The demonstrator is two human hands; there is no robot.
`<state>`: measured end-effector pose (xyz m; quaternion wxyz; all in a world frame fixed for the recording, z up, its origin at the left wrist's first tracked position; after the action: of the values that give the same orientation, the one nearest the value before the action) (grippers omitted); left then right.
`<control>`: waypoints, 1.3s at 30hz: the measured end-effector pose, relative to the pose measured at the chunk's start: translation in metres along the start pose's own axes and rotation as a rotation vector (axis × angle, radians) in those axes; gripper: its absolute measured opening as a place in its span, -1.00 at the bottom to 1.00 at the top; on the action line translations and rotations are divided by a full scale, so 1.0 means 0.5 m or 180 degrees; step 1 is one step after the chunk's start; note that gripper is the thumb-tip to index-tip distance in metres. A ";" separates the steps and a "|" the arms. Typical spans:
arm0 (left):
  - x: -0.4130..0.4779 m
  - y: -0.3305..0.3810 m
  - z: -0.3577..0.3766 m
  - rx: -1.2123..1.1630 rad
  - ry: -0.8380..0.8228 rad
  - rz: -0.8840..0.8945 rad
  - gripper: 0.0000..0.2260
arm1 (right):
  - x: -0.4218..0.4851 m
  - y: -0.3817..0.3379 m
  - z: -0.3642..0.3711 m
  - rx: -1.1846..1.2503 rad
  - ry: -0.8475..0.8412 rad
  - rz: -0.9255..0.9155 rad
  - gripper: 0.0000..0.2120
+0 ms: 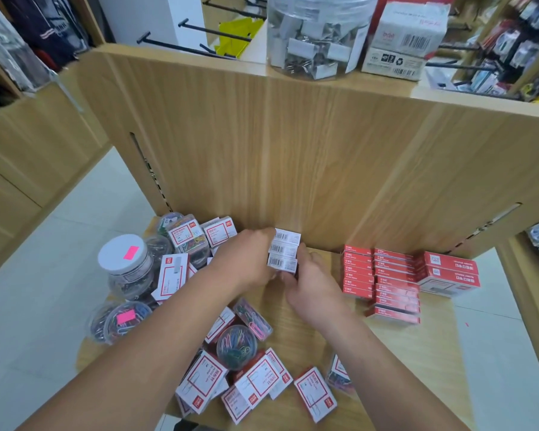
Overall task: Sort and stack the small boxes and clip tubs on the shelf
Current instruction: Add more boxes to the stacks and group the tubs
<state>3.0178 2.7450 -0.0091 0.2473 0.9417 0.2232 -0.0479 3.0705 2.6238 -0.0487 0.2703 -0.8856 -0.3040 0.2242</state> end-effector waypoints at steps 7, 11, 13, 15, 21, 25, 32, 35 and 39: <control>-0.067 0.025 -0.060 0.0069 0.0594 0.0132 -0.79 | -0.055 -0.028 -0.067 -0.0020 0.0022 -0.0156 -0.67; -0.186 0.072 -0.062 -0.0305 0.0760 0.0388 -0.74 | -0.174 0.011 -0.133 0.0542 0.0100 -0.0222 -0.76; -0.245 0.121 0.003 -0.0169 0.0160 0.0511 -0.78 | -0.223 0.050 -0.134 0.0419 0.0128 -0.0159 -0.82; -0.289 0.166 0.075 0.0157 -0.0350 0.0592 -0.73 | -0.253 0.095 -0.132 -0.0046 0.0344 -0.0085 -0.83; -0.317 0.195 0.164 0.0894 -0.0475 0.0345 -0.60 | -0.315 0.173 -0.090 -0.0038 0.0193 0.0236 -0.38; -0.317 0.191 0.173 0.1077 -0.0432 0.0285 -0.56 | -0.327 0.187 -0.079 -0.0013 0.0196 0.0248 -0.26; -0.319 0.175 0.114 0.0397 0.0048 0.0359 -0.53 | -0.342 0.199 -0.085 -0.0168 -0.0006 0.0467 -0.39; -0.318 0.141 0.067 -0.0388 0.0297 0.0140 -0.61 | -0.342 0.180 -0.066 -0.0111 -0.0204 0.0436 -0.39; -0.321 0.101 0.038 -0.0923 0.0581 0.0025 -0.53 | -0.329 0.136 -0.013 -0.0044 -0.0543 0.0166 -0.34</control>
<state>2.8968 2.6327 0.0291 0.3595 0.8974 0.2457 0.0715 2.9848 2.4674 -0.0472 0.2314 -0.8727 -0.3044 0.3037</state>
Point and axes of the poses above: each hand's wrist, its own x-axis towards the middle knuckle, its own z-axis out of the palm, y = z × x, the point moved 9 cm from there along x, towards the middle knuckle, and after that the axes turned 2 degrees about -x, right-handed, at the moved point
